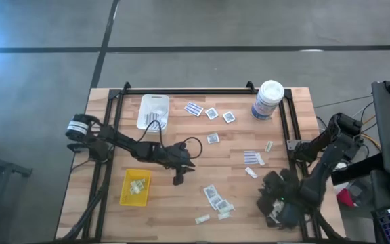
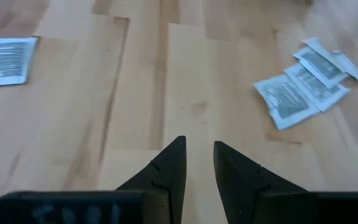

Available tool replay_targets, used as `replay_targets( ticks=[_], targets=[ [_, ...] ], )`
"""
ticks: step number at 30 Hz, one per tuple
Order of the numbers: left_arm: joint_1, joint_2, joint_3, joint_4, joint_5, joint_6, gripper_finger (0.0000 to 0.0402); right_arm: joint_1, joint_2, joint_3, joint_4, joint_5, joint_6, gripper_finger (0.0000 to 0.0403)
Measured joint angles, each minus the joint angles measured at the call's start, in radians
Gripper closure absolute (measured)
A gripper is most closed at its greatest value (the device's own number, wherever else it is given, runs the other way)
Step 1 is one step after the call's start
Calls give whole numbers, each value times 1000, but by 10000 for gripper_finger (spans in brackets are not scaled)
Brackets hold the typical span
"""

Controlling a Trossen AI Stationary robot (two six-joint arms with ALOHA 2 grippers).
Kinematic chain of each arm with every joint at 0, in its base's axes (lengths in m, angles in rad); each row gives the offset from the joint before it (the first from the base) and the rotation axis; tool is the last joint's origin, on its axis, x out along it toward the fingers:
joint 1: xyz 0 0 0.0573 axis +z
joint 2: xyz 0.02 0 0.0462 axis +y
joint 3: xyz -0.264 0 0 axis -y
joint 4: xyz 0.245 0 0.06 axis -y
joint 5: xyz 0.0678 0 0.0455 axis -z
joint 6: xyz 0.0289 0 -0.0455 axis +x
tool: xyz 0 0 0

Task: Pick & Place First Aid Supplies
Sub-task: Put the blue bandage into the white bin

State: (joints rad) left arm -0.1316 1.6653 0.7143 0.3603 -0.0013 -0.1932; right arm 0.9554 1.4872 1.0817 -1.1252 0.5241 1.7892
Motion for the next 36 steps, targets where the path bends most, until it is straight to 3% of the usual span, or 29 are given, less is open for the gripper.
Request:
replay_targets(
  ticks=[7, 14, 25, 36],
  targets=[
    [40, 0, 0, 2, 0, 0, 310, -144, 0, -33, 3, 3, -193, 281],
    [29, 0, 0, 0, 50, -25, 310, -287, -1, -89, 3, -8, -230, 285],
    [-25, 0, 0, -3, 72, -49, 310, -544, -1, -170, 19, -141, -352, 310],
    [-96, 0, 0, -3, 72, -102, 310, -696, 2, -267, 267, -193, -514, 335]
  ],
)
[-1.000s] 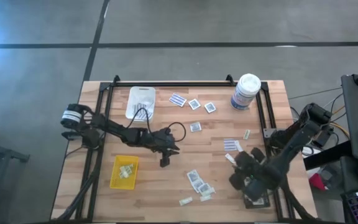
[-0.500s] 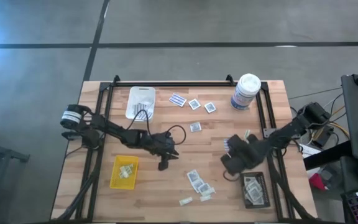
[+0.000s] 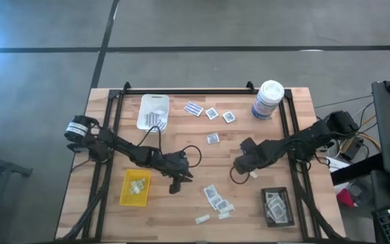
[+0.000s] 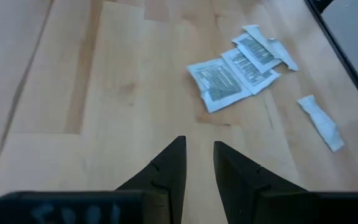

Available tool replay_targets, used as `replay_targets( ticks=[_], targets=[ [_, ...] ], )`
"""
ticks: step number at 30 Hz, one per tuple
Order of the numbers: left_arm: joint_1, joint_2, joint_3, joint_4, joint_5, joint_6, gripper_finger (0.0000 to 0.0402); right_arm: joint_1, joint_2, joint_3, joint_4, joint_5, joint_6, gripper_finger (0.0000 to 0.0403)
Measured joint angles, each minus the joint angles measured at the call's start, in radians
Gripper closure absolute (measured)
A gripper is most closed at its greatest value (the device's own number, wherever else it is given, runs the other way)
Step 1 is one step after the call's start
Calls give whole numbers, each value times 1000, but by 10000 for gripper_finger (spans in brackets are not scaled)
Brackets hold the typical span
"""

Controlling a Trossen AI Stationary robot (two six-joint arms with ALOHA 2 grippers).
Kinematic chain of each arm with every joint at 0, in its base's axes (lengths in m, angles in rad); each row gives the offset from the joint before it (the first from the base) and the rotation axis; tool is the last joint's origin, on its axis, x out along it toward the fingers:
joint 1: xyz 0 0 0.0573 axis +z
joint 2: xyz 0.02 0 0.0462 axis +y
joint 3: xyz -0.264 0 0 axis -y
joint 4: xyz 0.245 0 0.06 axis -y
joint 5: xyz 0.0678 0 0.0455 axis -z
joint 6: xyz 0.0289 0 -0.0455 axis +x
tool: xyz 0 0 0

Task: Pick & Place First Aid Supplies
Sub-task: Put the blue bandage into the white bin

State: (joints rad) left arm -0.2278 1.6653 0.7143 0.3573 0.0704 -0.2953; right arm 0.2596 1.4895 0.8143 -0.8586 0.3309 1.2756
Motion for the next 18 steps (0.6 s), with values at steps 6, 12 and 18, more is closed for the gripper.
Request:
replay_targets(
  ticks=[6, 12, 18],
  targets=[
    [-28, 0, 0, 0, 0, -19, 310, -24, 0, -22, 3, -27, -1, 344],
    [-30, 0, 0, 0, -2, -20, 310, -29, 4, -47, 25, -56, -4, 359],
    [-31, 0, 0, -3, -2, -27, 310, -32, 4, -98, 99, -98, -3, 380]
  ],
)
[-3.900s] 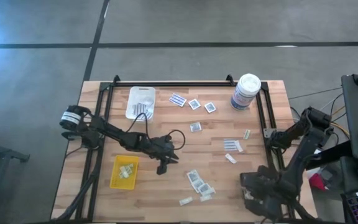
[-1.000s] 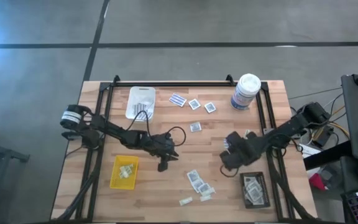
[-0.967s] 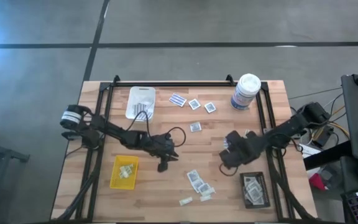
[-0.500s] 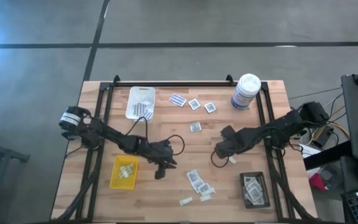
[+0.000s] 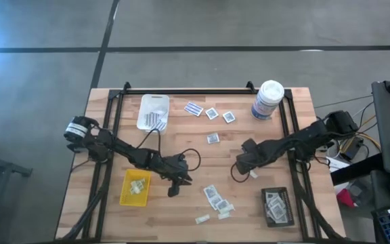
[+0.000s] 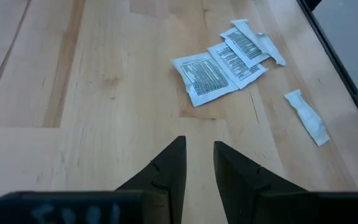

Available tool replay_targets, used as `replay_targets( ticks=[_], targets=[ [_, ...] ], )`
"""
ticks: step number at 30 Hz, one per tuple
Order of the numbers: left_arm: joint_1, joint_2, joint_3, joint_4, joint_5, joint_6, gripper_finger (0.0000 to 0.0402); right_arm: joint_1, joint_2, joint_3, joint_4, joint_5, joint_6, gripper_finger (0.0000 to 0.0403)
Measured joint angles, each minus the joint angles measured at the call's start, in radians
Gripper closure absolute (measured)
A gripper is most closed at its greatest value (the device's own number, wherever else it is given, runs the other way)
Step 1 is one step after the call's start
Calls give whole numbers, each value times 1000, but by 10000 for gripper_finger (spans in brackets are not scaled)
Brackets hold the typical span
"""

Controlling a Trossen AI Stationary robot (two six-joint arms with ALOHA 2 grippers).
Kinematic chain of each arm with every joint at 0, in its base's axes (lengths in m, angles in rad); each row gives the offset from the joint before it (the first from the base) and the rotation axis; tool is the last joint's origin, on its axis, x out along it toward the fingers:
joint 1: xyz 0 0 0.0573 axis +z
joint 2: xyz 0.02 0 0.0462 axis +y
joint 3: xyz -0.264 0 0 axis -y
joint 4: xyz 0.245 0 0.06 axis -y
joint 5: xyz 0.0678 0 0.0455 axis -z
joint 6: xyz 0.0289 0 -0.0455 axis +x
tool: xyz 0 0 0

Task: Pick & Place First Aid Supplies
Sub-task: Put the blue bandage into the white bin

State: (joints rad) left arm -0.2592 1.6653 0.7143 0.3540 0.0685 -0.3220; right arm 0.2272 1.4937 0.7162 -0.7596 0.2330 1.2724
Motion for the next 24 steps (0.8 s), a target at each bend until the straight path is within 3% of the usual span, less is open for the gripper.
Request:
replay_targets(
  ticks=[8, 14, 24],
  targets=[
    [0, 0, 0, -6, -4, 15, 310, 0, -4, -66, 216, -18, 7, 394],
    [0, 0, 0, -5, -68, 41, 310, 1, 2, -72, 323, -26, -16, 394],
    [2, 0, 0, -6, -120, 82, 310, 1, 147, -37, 543, -45, -35, 394]
  ],
)
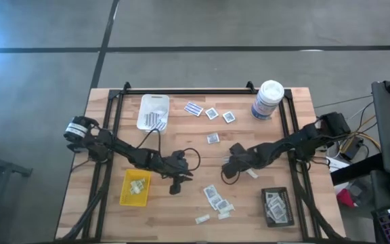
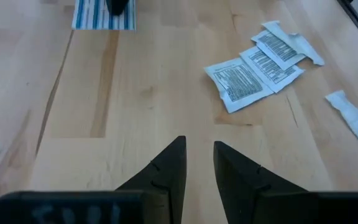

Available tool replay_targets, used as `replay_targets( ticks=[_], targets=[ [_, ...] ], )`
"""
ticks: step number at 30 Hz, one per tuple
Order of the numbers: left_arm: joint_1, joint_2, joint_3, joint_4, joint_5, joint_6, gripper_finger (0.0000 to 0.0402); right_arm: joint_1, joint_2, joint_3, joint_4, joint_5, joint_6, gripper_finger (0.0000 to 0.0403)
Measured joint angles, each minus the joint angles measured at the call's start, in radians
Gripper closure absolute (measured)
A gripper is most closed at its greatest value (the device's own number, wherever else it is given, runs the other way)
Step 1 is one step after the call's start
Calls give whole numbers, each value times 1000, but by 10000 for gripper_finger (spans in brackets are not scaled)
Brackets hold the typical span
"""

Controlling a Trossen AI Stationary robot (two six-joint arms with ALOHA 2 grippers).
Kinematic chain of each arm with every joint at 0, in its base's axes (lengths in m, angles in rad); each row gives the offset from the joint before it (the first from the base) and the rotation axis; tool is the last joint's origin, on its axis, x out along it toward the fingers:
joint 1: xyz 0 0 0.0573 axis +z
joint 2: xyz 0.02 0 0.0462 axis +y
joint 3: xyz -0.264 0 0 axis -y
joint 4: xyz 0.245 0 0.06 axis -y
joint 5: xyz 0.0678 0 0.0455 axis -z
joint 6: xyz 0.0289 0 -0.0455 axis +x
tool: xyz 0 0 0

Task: Pick & Place First Aid Supplies
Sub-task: Put the blue bandage into the white bin

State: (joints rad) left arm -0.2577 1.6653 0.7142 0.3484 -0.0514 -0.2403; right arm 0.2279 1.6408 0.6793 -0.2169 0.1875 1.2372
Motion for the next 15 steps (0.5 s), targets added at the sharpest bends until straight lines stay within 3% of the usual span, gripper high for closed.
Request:
replay_targets(
  ticks=[15],
  targets=[
    [2, 24, 0, 11, -89, 158, 310, 1, 206, 238, -4, -6, -129, 394]
  ],
)
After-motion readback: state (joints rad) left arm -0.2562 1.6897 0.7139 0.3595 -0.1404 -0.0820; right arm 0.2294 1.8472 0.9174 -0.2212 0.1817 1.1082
